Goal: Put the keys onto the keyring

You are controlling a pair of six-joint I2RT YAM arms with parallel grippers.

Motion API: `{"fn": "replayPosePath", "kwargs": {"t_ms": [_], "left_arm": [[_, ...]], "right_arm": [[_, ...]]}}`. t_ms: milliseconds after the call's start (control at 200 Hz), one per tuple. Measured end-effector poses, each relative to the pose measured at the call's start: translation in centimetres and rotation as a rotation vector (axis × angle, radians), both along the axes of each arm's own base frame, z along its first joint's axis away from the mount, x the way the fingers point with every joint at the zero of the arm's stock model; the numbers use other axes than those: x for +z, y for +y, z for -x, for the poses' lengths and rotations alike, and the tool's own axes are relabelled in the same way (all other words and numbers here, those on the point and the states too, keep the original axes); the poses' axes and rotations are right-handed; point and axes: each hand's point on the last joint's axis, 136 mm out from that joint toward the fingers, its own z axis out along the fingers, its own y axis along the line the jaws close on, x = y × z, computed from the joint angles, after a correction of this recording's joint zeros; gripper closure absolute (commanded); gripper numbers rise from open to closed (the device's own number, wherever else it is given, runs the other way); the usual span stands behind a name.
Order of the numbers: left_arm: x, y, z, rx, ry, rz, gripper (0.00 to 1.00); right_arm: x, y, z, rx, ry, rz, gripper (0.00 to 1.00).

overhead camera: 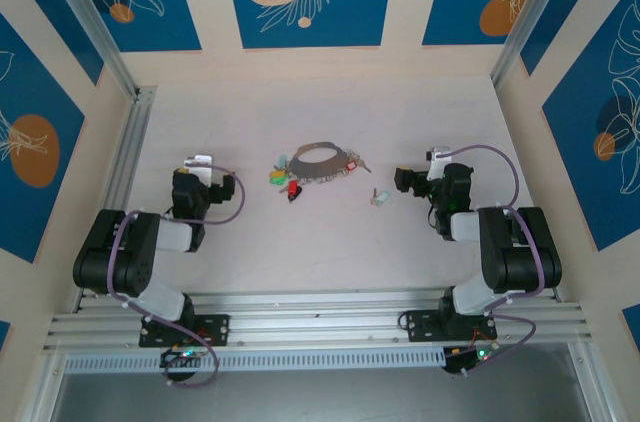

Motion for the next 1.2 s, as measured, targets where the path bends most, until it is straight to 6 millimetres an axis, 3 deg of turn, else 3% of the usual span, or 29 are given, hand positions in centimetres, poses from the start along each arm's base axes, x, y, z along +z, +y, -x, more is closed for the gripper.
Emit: {"fn": "replayPosePath", "kwargs": {"t_ms": [120, 180, 205, 285, 405, 475, 525, 610, 705, 750, 845, 990, 1200], "left_arm": [[0.2, -0.1, 0.5, -0.002, 0.043, -0.021, 0.00], [1.9, -0.6, 0.7, -0.001, 0.056, -0.021, 0.00], [3.7, -1.0, 0.6, -0.006, 0.041, -0.015, 0.00], [9.4, -2.7, 0.1, -0.035, -0.011, 0.025, 0.00], [17.9, -7.2, 0.0, -0.114, -0.042, 0.156, 0.00], [20.1, -9.5, -0.2, -0.171, 0.009, 0.225, 0.00], [20.7, -11.4, -0.6, -0.226, 0.064, 0.270, 0.00], [18.5, -14.7, -1.5, -0.305, 0.206, 0.301, 0.00], [13.8, -19.0, -2.7, -0.378, 0.402, 0.278, 0.00], [11.1, -20.9, -3.4, -0.402, 0.500, 0.251, 0.01], [6.7, -23.5, -5.0, -0.437, 0.642, 0.200, 0.14], [2.1, -25.7, -8.4, -0.446, 0.737, 0.109, 0.18], [-2.4, -25.5, -11.6, -0.399, 0.791, -0.065, 0.23]], "right_arm": [[0.3, -1.1, -0.1, -0.075, -0.006, 0.013, 0.01], [1.1, -1.7, 0.3, -0.119, -0.001, 0.032, 0.01], [1.9, -1.9, 0.6, -0.132, -0.008, 0.041, 0.01], [6.5, -2.1, 1.5, -0.164, -0.090, 0.036, 0.01], [14.5, -1.3, 2.1, -0.159, -0.178, -0.057, 0.01], [17.7, 0.0, 2.6, -0.106, -0.172, -0.126, 0.01], [18.8, 1.5, 3.2, -0.048, -0.152, -0.173, 0.01], [17.5, 5.1, 5.2, 0.071, -0.047, -0.241, 0.01], [13.3, 8.8, 8.1, 0.178, 0.147, -0.290, 0.01], [11.3, 9.8, 9.4, 0.203, 0.229, -0.304, 0.01], [8.4, 10.7, 11.3, 0.219, 0.347, -0.318, 0.00], [6.8, 11.5, 12.3, 0.236, 0.421, -0.324, 0.02], [5.4, 11.6, 12.1, 0.240, 0.466, -0.303, 0.06]]}}
